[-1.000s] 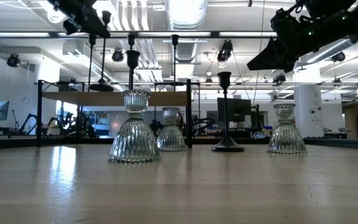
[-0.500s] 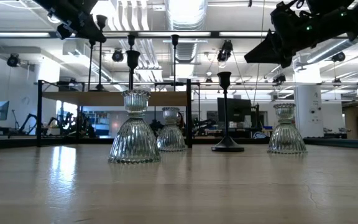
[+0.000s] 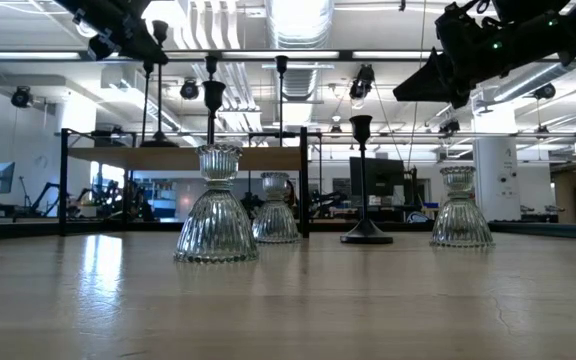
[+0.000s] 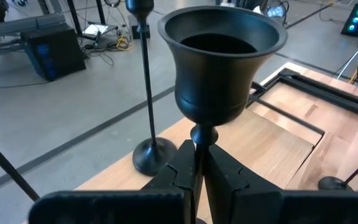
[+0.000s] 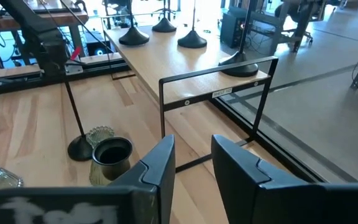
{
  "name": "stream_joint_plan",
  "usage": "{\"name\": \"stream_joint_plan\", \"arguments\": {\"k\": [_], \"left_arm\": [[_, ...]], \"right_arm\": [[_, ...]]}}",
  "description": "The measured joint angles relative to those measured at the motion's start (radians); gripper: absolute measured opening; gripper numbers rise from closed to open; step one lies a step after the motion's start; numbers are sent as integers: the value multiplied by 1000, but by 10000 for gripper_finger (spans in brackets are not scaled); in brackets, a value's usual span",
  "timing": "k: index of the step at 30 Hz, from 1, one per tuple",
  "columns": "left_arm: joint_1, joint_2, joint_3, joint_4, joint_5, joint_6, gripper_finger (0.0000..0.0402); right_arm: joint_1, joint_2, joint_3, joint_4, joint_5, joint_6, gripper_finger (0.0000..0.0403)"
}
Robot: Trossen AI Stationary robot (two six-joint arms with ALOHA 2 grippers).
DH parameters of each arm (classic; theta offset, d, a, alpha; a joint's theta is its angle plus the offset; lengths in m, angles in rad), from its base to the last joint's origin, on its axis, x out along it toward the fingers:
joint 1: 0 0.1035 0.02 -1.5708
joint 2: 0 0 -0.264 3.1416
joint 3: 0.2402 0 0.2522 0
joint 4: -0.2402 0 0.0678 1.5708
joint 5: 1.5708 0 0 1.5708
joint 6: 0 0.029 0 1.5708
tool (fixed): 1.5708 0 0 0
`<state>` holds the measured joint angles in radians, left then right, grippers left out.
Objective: Pick & Place candle stick holders
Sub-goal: Put the black candle holder on the shelf
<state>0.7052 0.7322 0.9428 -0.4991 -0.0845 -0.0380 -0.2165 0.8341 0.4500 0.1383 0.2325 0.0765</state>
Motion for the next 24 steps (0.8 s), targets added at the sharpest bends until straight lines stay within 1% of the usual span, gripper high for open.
{"name": "stream_joint_plan", "arguments": {"k": [3,9,12,16,19,21,24], "left_arm": [[0,-4,0,-10,41,-5,17],[-14,-58,13,-51,232,-19,17],[-47,-108,-32,-62,294,-28,17],[-113,-208,-162,-35,287,-73,17],[-145,-282,-260,26,265,-110,17],[-150,-320,-300,33,246,-134,17],[-157,-347,-345,24,247,-147,17]], "right_arm": [[0,0,0,0,0,0,105],[0,0,0,-1,0,2,99],[0,0,-2,-8,0,3,94],[0,0,-2,-13,0,12,91],[0,0,-3,-13,0,17,93],[0,0,-4,-9,0,22,96],[0,0,-4,-4,0,27,101]]}}
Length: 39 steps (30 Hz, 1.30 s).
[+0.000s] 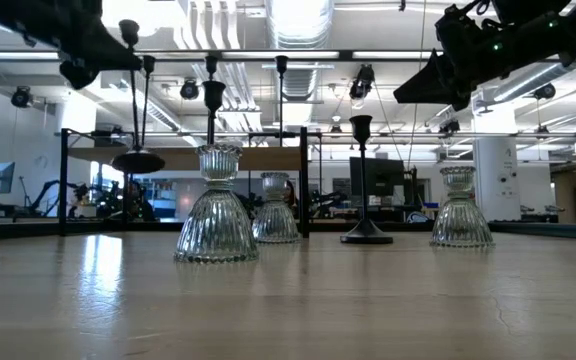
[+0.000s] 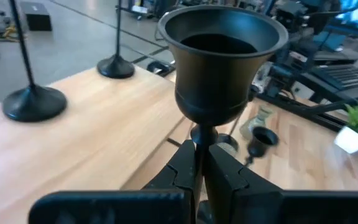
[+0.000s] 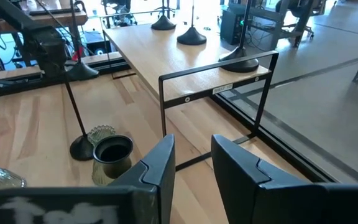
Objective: Pick & Place candle stick holders
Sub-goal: Put the black candle holder on the shelf
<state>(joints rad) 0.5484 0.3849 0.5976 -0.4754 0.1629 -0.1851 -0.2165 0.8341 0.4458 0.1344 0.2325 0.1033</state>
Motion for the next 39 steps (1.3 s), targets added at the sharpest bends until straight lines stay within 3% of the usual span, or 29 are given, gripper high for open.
{"name": "stream_joint_plan", "arguments": {"k": [7,14,30,39], "left_arm": [[-64,-18,-120,11,20,-20,17],[-142,-22,-233,158,14,-50,17],[-221,-3,-260,121,-4,-40,17],[-409,36,-335,332,105,21,17]], "right_arm": [[0,0,0,1,0,2,102],[0,0,-1,-1,0,-1,92],[0,0,-4,-1,0,4,99],[0,0,-5,-1,-1,2,89]]}}
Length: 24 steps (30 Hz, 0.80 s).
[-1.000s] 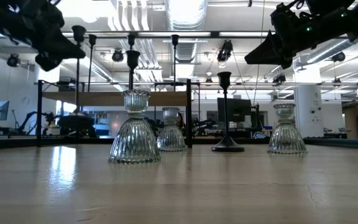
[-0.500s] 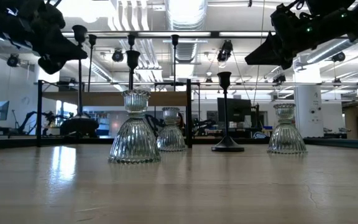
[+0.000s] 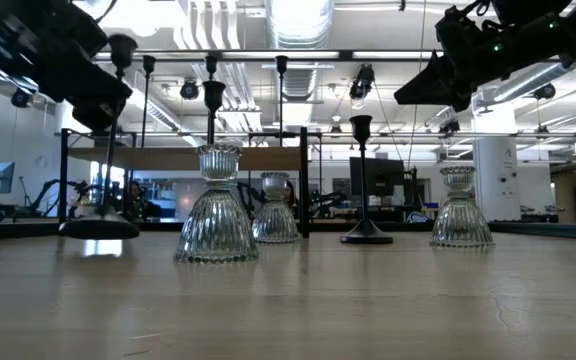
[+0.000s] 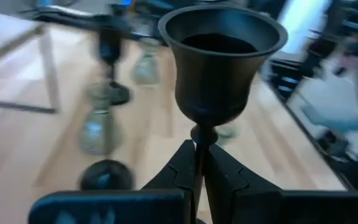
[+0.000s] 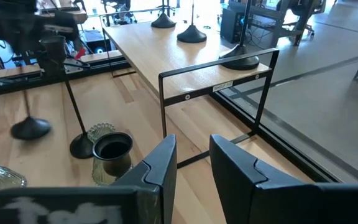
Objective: Pick & Place candle stick holders
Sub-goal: Put the black candle holder on the shelf
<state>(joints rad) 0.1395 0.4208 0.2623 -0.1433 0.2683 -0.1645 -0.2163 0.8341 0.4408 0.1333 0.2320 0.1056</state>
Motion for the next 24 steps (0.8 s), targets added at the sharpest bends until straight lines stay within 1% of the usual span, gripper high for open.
{"name": "stream_joint_plan", "arguments": {"k": [4,10,13,15,17,20,22,24], "left_arm": [[-122,21,-3,9,-6,16,17],[-343,84,-5,51,-83,71,17],[-454,135,-5,115,-162,101,17],[-520,176,-5,186,-201,113,17],[-580,218,-5,271,-224,127,17],[-654,287,-5,379,-226,128,17],[-692,335,9,409,-233,122,17],[-720,384,32,415,-262,113,17]], "right_arm": [[0,0,0,0,0,0,94],[0,0,0,-1,0,0,102],[0,0,0,0,0,0,102],[0,0,0,0,0,4,99],[0,0,0,1,0,4,96],[0,0,0,2,0,4,91],[0,0,0,2,0,4,89],[0,0,0,3,0,5,88]]}}
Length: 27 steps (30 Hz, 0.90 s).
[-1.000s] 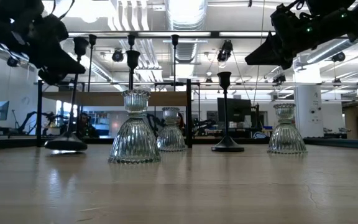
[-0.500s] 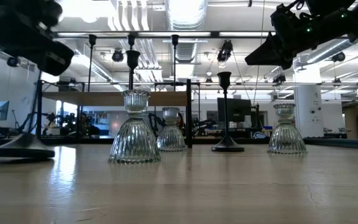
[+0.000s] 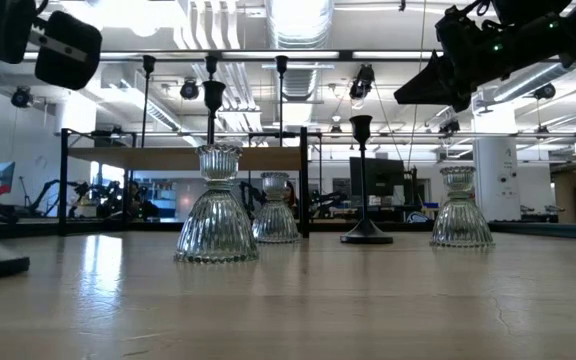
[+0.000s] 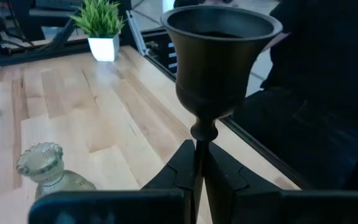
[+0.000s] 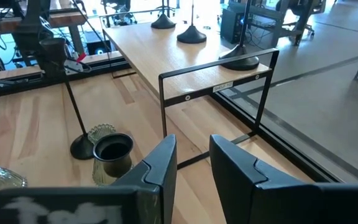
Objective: Pick & Place candle stick holders
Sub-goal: Put the black candle holder on the shelf
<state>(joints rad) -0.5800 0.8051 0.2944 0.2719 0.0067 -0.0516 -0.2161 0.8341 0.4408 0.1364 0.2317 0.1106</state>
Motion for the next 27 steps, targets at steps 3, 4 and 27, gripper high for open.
{"name": "stream_joint_plan", "arguments": {"k": [3,4,27], "left_arm": [[-14,71,41,9,-9,0,17],[-14,95,54,10,-8,3,17],[-17,250,170,156,197,120,17]], "right_arm": [[0,0,0,2,0,2,92],[0,0,0,2,0,2,93],[0,0,0,4,0,-12,89]]}}
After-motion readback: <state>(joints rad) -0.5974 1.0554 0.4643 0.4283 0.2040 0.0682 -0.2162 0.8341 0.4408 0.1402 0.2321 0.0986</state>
